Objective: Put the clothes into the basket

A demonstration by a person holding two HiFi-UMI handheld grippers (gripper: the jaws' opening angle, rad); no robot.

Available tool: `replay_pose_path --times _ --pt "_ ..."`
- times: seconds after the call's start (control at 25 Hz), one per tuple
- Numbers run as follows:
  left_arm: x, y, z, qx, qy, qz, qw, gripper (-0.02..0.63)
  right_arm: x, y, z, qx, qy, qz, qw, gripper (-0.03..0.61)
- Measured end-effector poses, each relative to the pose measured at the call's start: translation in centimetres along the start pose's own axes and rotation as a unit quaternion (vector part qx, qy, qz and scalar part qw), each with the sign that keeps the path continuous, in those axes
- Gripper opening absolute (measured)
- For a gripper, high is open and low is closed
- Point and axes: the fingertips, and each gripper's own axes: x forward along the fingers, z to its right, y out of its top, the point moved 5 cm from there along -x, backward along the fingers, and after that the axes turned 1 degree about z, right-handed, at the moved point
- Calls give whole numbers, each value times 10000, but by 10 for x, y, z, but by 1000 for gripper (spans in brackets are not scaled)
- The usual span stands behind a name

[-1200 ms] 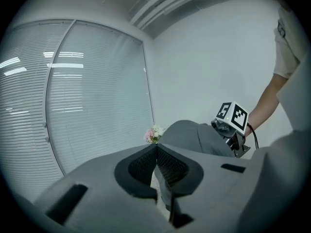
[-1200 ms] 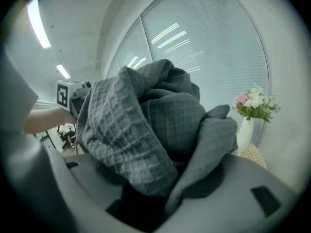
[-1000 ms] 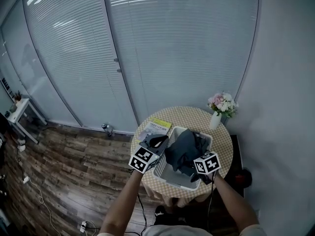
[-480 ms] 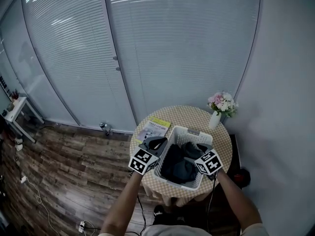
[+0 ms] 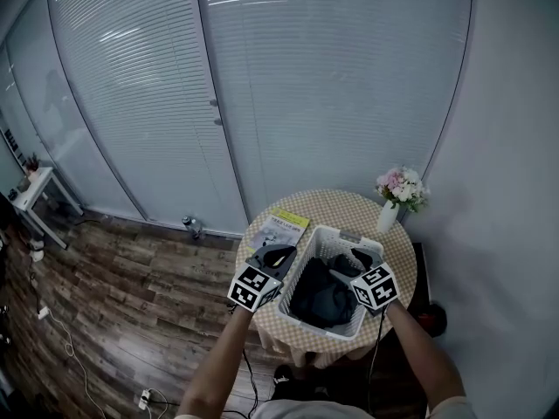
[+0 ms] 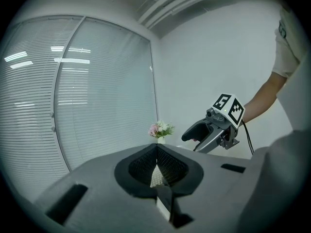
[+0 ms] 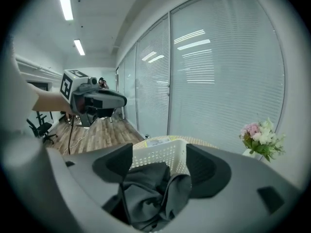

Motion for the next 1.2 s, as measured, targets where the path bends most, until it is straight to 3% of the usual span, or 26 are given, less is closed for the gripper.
replay_pose_path --times 0.08,0.32,0.44,0.52,0.92,1.2 --pt "1 1 1 8 -3 -2 10000 14 0 5 1 -10 15 99 9999 340" --pt "6 0 6 100 -106 -62 9999 14 -9 20 8 -11 -151 450 9989 208" --pt "8 0 4 128 -93 -132 9998 14 -17 27 18 -32 -466 736 9962 78" --pt "10 2 5 113 -114 -106 9998 14 -21 30 25 68 -596 887 9943 44" --pt "20 7 34 38 -365 105 9993 14 -42 43 7 436 -115 1234 9913 20" --pt "28 14 59 36 -414 292 9987 14 -75 53 -8 317 -182 1730 9842 20"
